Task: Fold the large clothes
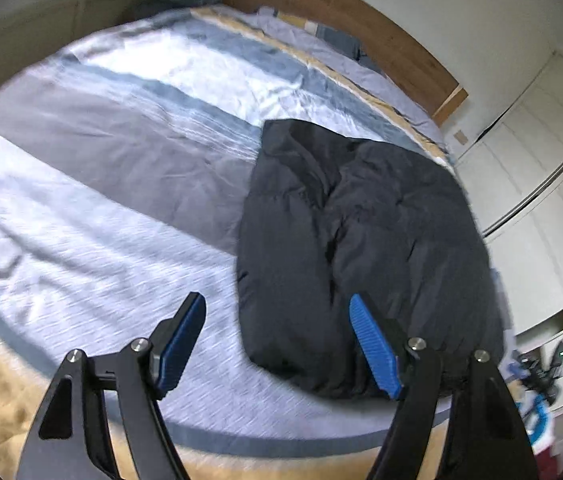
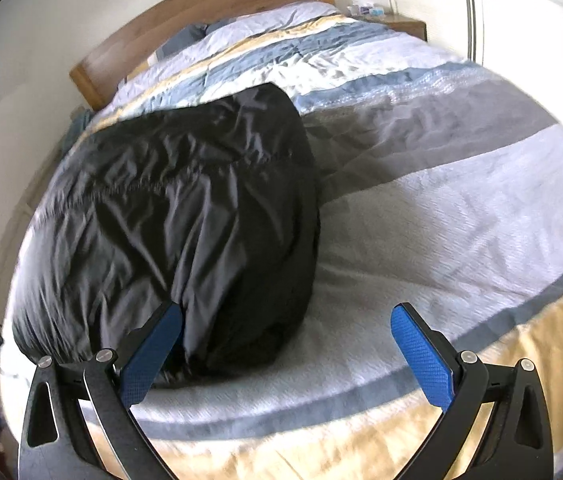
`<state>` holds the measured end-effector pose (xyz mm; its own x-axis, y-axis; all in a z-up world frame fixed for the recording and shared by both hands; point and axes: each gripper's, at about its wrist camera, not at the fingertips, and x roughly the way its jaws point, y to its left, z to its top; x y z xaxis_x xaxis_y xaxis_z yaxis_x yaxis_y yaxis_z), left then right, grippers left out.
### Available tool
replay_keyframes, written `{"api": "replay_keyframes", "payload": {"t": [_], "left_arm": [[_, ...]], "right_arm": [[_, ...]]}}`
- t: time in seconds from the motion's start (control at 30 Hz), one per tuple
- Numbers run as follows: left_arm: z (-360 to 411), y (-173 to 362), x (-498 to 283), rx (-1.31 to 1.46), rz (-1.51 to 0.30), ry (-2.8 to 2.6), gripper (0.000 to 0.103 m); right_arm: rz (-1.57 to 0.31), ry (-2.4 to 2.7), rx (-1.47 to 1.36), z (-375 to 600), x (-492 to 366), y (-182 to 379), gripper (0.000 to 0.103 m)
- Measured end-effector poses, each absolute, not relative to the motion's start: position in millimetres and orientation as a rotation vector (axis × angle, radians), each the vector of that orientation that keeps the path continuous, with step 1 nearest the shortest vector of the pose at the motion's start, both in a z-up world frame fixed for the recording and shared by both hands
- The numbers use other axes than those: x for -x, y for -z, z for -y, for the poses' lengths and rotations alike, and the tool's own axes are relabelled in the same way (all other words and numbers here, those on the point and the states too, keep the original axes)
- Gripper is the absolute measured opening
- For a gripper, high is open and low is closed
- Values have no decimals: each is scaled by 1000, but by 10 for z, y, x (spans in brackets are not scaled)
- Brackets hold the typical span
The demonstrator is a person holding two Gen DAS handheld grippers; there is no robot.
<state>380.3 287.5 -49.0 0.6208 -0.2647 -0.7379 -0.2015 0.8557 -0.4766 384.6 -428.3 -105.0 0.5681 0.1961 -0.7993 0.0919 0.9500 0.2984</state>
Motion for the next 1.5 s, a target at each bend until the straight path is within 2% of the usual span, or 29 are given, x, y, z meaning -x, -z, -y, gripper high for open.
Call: {"api": "replay_keyframes", "payload": {"t": [0.23,0.4,0.5,0.6,0.73,1.1,1.17,1.23,1.27,1.3,1.33,1.4,1.5], "left_arm": [[-2814,908,-4572,561,-1030,68,74],[-2891,1346,-4981,693,-1097,206,75],[-2970,1600,-5082,794,-1125,295,85],[-3013,1823,-5139,907,-1118,387,90],[-2893,1858,-5215,968,-1102,506,100],[-2527,1818,-5305,925,-1100,471,100],[-2458,1759,-5262,897,-1064,446,93],[-2411,1688,-5207,906,-1033,447,68],[-2377,1627,-5182,903,-1021,450,62],[-2332,1569,-5171,888,-1014,456,50],[-2278,1486,-5164,862,-1005,461,42],[-2178,1282,-5145,798,-987,469,35],[-2082,1021,-5087,763,-942,494,27]], "right_arm": [[-1005,-106,-443,4413,-4464,1273,103],[-1101,-174,-525,4428,-4943,1679,103],[-1119,-232,-605,4458,-5141,1936,103],[-1133,-325,-690,4439,-5249,2164,103],[-1160,-515,-747,4298,-5378,2229,103],[-1167,-601,-781,3968,-5506,2337,103],[-1171,-618,-771,3863,-5481,2304,101],[-1160,-628,-751,3726,-5446,2243,79],[-1134,-639,-763,3675,-5443,2169,64],[-1120,-643,-769,3651,-5440,2119,53],[-1096,-650,-767,3601,-5442,2020,49],[-1069,-659,-731,3524,-5437,1866,37],[-1014,-672,-671,3406,-5394,1564,30]]}}
